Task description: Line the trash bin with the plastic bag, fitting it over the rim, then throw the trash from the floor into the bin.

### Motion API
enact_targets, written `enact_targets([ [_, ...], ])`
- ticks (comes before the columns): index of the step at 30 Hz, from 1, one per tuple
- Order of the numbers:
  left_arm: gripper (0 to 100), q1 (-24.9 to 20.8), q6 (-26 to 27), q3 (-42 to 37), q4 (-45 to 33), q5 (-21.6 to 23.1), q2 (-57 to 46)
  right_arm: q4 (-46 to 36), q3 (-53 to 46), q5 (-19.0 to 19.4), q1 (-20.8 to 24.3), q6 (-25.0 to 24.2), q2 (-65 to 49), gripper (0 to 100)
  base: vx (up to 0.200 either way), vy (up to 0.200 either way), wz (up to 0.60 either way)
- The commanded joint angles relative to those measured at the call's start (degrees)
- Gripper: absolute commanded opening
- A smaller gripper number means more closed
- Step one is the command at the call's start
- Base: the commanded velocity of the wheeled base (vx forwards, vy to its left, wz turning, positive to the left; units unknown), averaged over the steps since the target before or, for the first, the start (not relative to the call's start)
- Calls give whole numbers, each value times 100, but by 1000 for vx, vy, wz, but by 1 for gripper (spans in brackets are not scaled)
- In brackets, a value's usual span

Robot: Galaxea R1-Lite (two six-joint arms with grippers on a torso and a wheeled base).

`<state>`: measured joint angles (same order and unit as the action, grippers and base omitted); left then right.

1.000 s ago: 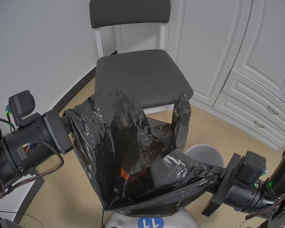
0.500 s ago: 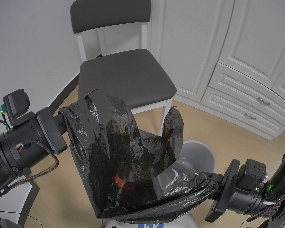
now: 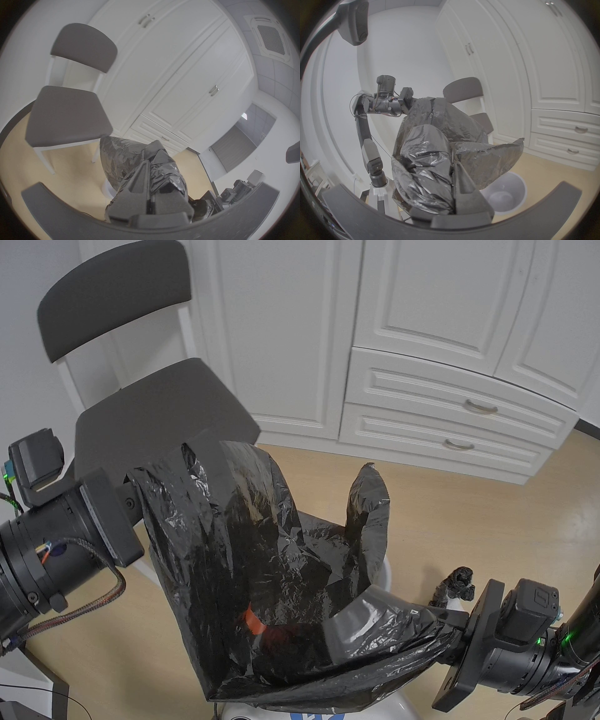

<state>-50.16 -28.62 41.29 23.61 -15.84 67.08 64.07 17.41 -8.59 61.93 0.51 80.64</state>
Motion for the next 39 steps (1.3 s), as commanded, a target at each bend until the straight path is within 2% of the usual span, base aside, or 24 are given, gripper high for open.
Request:
enact_targets([
  [1, 0, -2, -3, -7, 21, 2, 42, 9, -62, -2, -5, -7, 22, 0, 0, 0, -600],
  [4, 0, -2, -20, -16, 21, 2, 50, 149, -176, -2, -5, -25, 66, 0, 0, 0, 0],
  [6, 0, -2, -29, -16, 29, 2, 42, 668, -255, -11, -5, -130, 259, 0, 0, 0, 0],
  [7, 0, -2, -29, -16, 29, 2, 42, 668, -255, -11, -5, -130, 259, 0, 0, 0, 0],
  [11, 0, -2, -12, 11, -32, -25, -2, 1151, -203, -55, -32, -420, 514, 0, 0, 0, 0],
  [15, 0, 7, 50, -7, -76, -34, -64, 1169, -124, -72, -155, -579, 699, 0, 0, 0, 0],
  [25, 0, 51, 94, 19, -428, -42, -90, 1142, -18, -213, -287, -570, 620, 0, 0, 0, 0],
  [27, 0, 103, 428, 125, -1140, -42, -275, 1072, -1, -257, -392, -526, 409, 0, 0, 0, 0],
  [31, 0, 130, 463, 424, -1913, -78, -477, 694, 175, -266, -427, -526, 171, 0, 0, 0, 0],
  [33, 0, 130, 454, 564, -2335, -69, -583, -62, 369, -283, -427, -570, -22, 0, 0, 0, 0],
  [34, 0, 130, 454, 564, -2335, -69, -583, -62, 369, -283, -427, -570, -22, 0, 0, 0, 0],
  [35, 0, 130, 454, 573, -2396, -78, -583, -545, 500, -283, -454, -622, -57, 0, 0, 0, 0],
  [39, 0, 156, 454, 547, -2423, -78, -583, -1521, 799, -336, -612, -877, -92, 0, 0, 0, 0],
])
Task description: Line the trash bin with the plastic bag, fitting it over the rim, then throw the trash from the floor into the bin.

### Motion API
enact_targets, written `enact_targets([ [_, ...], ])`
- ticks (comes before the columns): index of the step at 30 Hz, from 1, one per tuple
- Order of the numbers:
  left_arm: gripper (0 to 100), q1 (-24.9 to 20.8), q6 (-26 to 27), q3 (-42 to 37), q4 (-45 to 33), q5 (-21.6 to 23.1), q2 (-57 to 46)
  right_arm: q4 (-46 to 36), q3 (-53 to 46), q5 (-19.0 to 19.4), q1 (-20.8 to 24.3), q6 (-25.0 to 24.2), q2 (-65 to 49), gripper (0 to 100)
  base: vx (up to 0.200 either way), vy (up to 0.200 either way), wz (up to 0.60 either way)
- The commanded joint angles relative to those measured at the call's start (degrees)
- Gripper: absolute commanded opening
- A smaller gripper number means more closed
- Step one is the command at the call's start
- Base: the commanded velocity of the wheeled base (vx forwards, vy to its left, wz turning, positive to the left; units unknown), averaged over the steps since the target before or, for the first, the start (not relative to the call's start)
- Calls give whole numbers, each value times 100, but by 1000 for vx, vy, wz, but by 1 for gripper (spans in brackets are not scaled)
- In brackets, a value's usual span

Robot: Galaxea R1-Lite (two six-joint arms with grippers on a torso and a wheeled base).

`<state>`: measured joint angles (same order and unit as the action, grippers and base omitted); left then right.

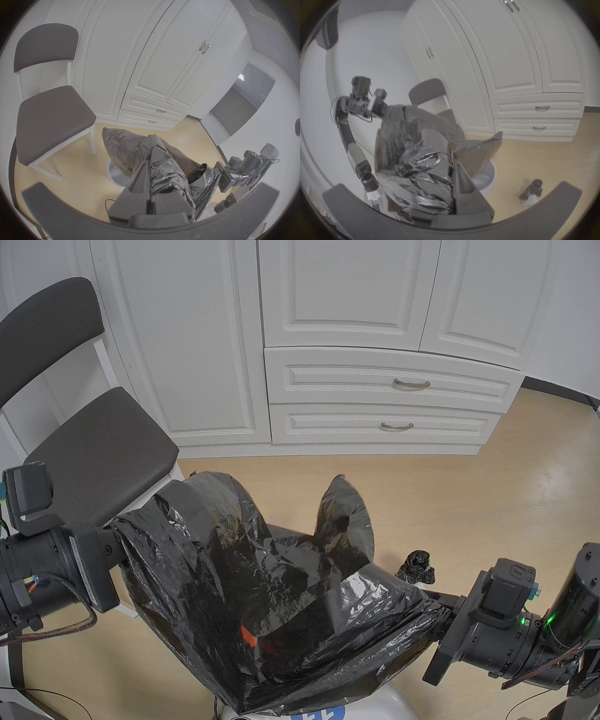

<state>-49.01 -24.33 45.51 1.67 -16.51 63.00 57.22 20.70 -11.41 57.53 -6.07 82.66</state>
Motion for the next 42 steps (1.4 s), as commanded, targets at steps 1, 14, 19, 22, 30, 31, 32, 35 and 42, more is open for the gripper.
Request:
enact_targets([
  [1, 0, 40, 25, 125, -229, -11, -174, -836, 470, -54, -172, -219, -295, 0, 0, 0, 0],
  [14, 0, 155, 16, 81, -229, -2, 81, -3191, 1560, -45, -233, -1133, -840, 0, 0, 0, 0],
  [19, 0, 242, -1, 143, -308, -11, 204, -3921, 2281, -116, -172, -1915, -681, 0, 0, 0, 0],
  [22, 0, 260, -19, 160, -378, -2, 283, -4545, 2518, -107, -172, -2065, -673, 0, 0, 0, 0],
  [30, 0, 207, -370, 266, -369, 16, 564, -4808, 2597, -107, -57, -2109, -717, 0, 0, 0, 0],
  [31, 0, 198, -353, 354, -413, -2, 687, -4817, 2597, -107, -57, -2109, -717, 0, 0, 0, 0],
  [32, 0, 242, -265, 608, -589, -2, 889, -4817, 2597, -116, -40, -2109, -717, 0, 0, 0, 0],
  [35, 0, 322, -265, 1215, -1503, 25, 1153, -4826, 2588, -107, -13, -2109, -717, 0, 0, 0, 0],
  [42, 0, 313, -318, 1953, -2435, 16, 1364, -4905, 2588, -107, 101, -2109, -769, 0, 0, 0, 0],
])
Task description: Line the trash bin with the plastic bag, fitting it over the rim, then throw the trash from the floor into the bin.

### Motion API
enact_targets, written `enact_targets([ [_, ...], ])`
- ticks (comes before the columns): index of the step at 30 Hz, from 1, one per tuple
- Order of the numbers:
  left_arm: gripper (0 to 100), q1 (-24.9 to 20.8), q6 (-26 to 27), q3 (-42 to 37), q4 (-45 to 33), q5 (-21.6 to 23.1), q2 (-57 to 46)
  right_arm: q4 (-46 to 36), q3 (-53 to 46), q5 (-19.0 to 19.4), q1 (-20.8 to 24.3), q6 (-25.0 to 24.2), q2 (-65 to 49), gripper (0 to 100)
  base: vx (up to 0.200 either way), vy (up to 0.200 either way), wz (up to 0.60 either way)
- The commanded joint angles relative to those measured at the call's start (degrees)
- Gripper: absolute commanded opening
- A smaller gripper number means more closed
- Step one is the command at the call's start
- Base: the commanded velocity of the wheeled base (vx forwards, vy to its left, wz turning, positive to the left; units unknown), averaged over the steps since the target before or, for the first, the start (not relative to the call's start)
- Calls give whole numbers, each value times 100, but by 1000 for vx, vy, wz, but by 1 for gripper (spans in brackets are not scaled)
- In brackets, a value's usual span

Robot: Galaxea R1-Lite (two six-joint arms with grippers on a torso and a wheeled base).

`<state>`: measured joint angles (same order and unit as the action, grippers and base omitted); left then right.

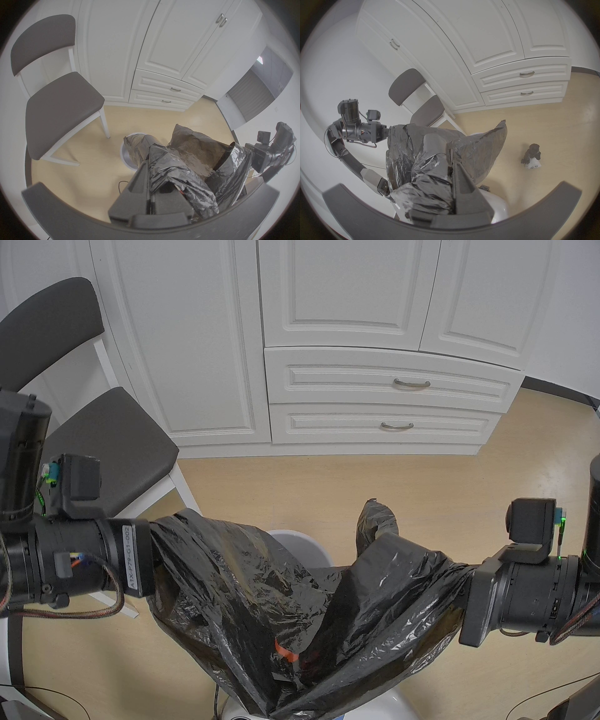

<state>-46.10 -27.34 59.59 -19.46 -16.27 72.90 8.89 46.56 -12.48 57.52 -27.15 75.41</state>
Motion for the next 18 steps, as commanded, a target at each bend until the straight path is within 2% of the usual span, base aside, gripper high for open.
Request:
enact_targets([
  [1, 0, 14, -17, 563, -340, -7, 392, -89, 3, 0, 102, -1, -44, 0, 0, 0, 0],
  [5, 0, -4, -25, 642, -814, 1, 515, -528, 231, 9, 76, -98, 17, 0, 0, 0, 0],
  [9, 0, 31, -25, 695, -876, 1, 515, -730, 363, 18, 76, -344, 53, 0, 0, 0, 0],
  [18, 0, 93, -25, 949, -1192, 1, 532, -748, 354, 71, 23, -370, 343, 0, 0, 0, 0],
])
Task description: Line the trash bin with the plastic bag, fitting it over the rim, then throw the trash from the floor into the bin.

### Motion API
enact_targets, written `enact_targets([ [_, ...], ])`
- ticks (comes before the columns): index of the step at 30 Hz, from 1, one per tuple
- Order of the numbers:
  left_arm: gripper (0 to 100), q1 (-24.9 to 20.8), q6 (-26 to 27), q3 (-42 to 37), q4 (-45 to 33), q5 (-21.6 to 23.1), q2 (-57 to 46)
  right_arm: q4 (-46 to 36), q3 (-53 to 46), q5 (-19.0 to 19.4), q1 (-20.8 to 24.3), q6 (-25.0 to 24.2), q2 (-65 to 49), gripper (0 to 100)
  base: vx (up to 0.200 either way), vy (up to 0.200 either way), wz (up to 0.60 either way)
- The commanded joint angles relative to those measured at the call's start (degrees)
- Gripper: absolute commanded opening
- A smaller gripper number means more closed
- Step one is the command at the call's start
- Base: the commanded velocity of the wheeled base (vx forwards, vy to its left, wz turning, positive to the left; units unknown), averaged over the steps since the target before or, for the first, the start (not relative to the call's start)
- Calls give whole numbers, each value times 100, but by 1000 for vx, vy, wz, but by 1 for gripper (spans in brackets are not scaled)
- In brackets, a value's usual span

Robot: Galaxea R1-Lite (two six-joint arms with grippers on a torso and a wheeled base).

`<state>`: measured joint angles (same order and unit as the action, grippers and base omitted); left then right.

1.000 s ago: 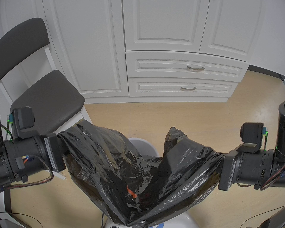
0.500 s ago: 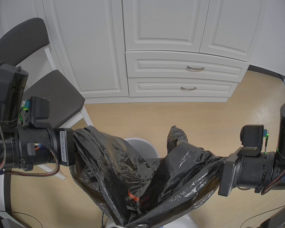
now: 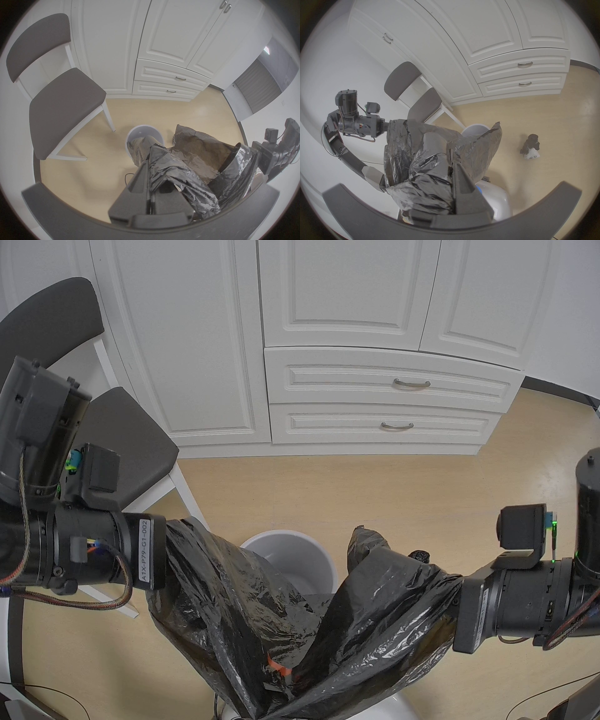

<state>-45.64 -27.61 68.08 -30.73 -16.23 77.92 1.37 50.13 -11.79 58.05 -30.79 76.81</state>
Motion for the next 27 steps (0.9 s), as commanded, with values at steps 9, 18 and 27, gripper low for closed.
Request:
enact_targets([
  [9, 0, 91, -16, 65, -117, 41, 39, 4, -56, 1, -48, -14, 273, 0, 0, 0, 0],
  [18, 0, 548, -95, 38, -144, 49, 364, 48, -117, -8, -48, -6, 607, 0, 0, 0, 0],
  [27, 0, 451, -104, -6, -258, 58, 223, 66, -205, -16, -48, 21, 607, 0, 0, 0, 0],
])
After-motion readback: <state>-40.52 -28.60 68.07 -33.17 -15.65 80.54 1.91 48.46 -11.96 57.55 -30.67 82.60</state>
